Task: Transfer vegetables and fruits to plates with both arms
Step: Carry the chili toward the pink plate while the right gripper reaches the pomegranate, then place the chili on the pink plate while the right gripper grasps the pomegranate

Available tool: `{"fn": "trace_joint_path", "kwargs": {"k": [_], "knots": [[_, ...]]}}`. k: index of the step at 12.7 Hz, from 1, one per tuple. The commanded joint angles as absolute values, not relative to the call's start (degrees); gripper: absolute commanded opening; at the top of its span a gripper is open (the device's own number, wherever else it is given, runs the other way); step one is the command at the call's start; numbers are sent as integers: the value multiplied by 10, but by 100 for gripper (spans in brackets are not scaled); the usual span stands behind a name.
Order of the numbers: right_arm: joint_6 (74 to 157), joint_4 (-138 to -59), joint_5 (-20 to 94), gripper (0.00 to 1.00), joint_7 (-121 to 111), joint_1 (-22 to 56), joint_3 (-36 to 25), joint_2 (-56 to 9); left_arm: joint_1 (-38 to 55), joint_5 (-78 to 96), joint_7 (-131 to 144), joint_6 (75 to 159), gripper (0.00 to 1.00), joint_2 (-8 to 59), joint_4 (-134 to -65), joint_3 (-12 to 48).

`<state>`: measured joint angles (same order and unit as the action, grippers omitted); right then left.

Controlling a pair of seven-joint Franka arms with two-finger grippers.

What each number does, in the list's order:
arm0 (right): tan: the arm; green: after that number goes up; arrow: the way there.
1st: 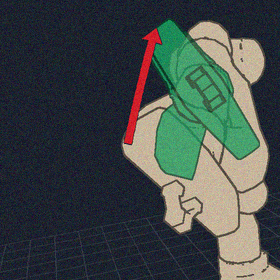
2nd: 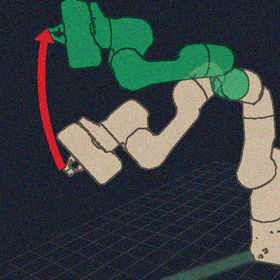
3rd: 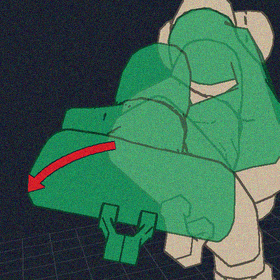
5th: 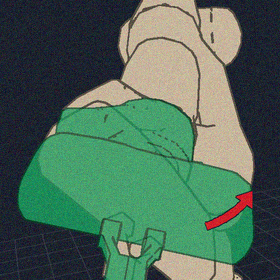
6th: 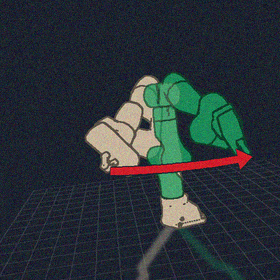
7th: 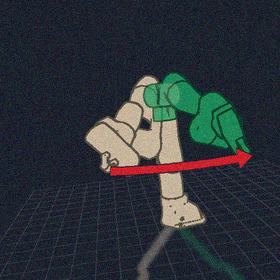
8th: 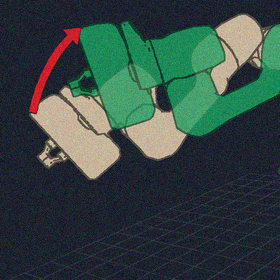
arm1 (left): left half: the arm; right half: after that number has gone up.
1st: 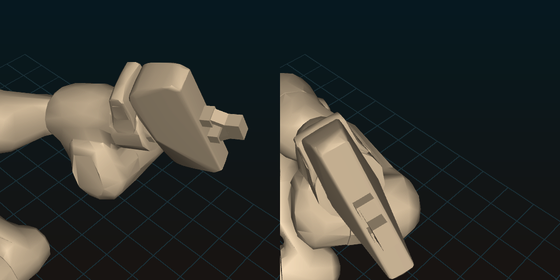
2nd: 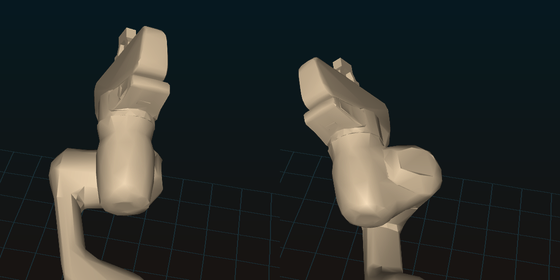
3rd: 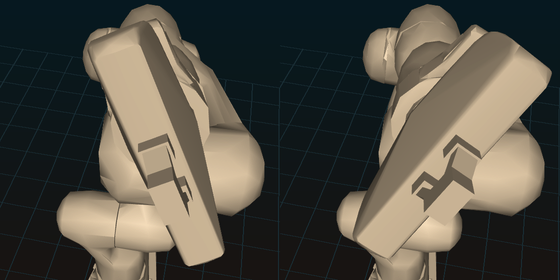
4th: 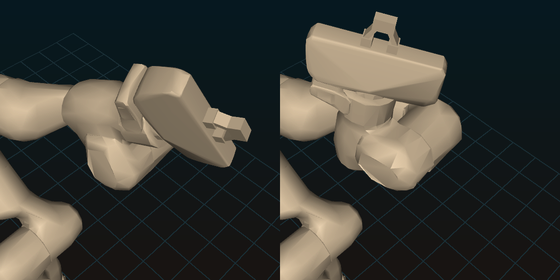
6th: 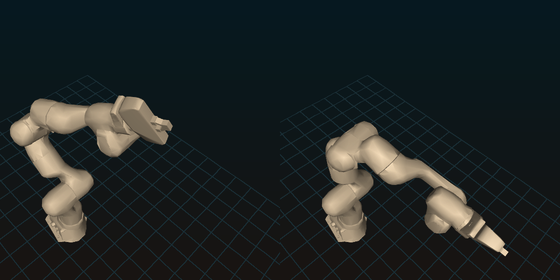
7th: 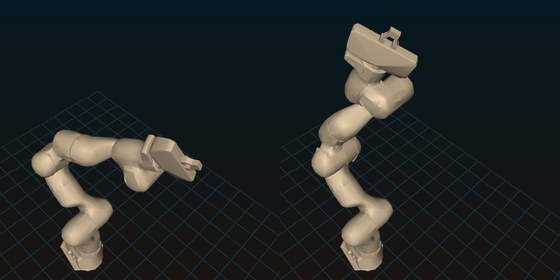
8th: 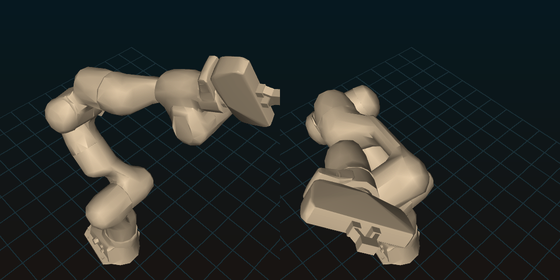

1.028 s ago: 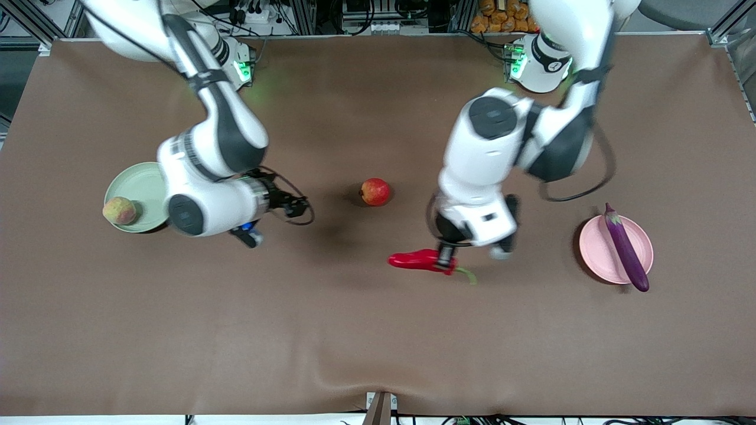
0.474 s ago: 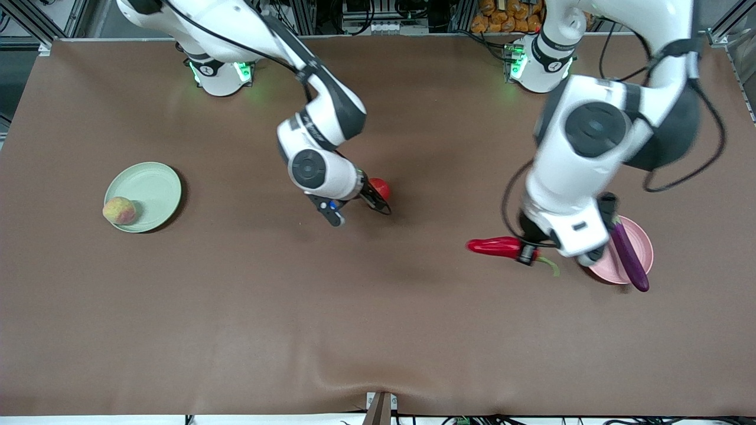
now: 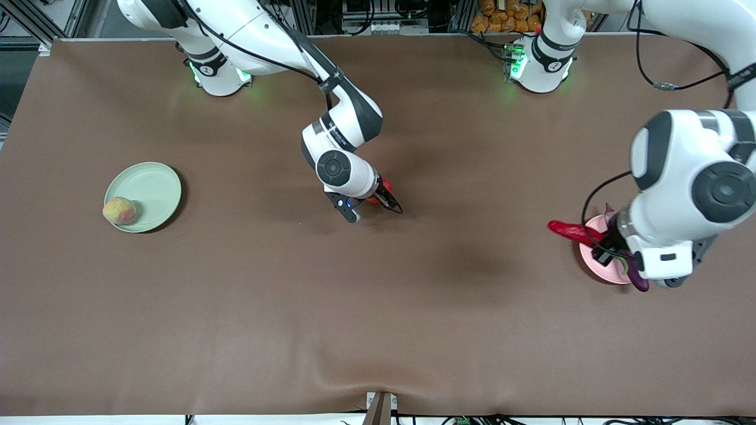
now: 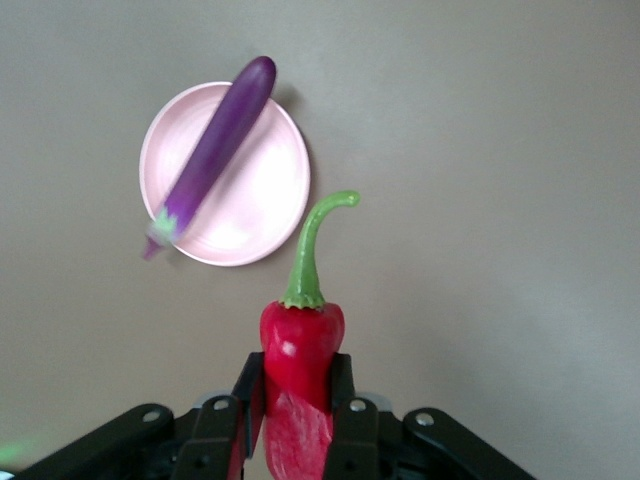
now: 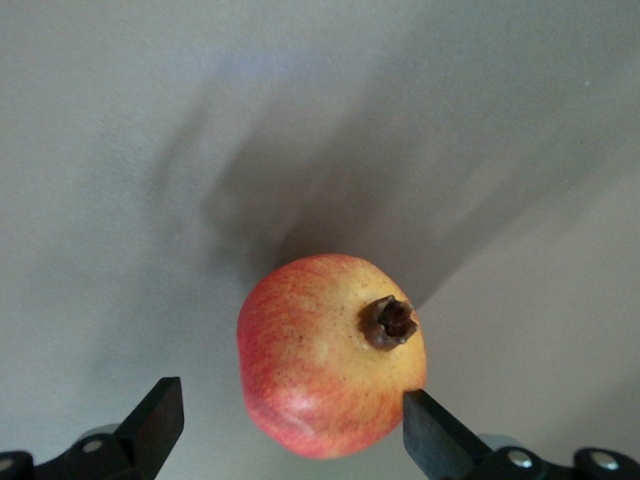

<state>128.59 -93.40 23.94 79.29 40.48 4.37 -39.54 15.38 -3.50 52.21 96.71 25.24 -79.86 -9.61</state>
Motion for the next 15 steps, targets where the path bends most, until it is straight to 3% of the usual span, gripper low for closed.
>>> {"fn": "trace_joint_path", "kwargs": {"k": [1, 4, 7, 9, 10, 11, 13, 15], "knots": [[1287, -939, 238, 100, 796, 406, 34, -401, 128, -47, 413, 960, 1, 236, -844, -90], [1274, -951, 230, 100, 798, 407, 34, -401, 85, -48, 266, 975, 1, 243, -880, -90], [1278, -951, 230, 100, 797, 403, 34, -410, 36, -47, 116, 1070, 1, 264, -939, -89], [1276, -950, 230, 96, 797, 402, 34, -409, 32, -48, 105, 1109, 3, 299, -935, -89], [1276, -946, 230, 54, 795, 400, 33, -408, 33, -47, 105, 1129, 4, 320, -934, -90], [1274, -938, 231, 1, 790, 390, 34, -408, 33, -47, 105, 1142, 4, 335, -935, -90], [1239, -920, 233, 0, 785, 370, 35, -399, 31, -55, 105, 1144, 6, 351, -933, -90], [1132, -875, 231, 0, 740, 330, 33, -391, 33, -66, 104, 1159, 7, 371, -921, -90]]}}
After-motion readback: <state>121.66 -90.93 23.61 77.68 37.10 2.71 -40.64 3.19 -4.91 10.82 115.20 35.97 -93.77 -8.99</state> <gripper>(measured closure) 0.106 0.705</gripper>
